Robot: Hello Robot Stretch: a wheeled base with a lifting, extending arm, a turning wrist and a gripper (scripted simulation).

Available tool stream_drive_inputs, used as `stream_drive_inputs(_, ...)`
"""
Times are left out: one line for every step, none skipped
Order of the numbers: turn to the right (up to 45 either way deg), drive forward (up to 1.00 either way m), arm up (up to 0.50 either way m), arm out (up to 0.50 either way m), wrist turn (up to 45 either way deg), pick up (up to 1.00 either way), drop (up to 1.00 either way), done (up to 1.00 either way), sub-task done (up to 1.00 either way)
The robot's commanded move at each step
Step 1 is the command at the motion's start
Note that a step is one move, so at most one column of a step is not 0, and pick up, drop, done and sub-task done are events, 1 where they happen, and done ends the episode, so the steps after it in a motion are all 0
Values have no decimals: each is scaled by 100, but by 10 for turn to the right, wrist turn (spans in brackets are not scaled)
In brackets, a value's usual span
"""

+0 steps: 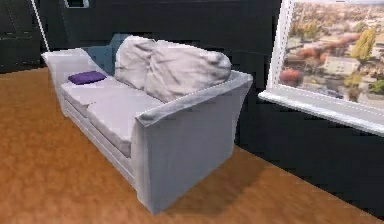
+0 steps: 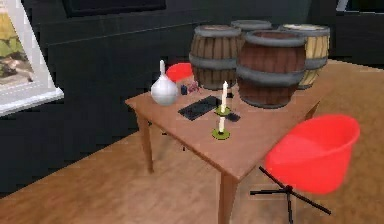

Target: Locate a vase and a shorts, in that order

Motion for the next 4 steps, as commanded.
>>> stream_drive_inputs(450,0,0,0,0,0,0,0,0)
stream_drive_inputs(90,0,0,0,0,0,0,0,0)
stream_drive_inputs(0,30,0,0,0,0,0,0,0)
stream_drive_inputs(360,0,0,0,0,0,0,0,0)
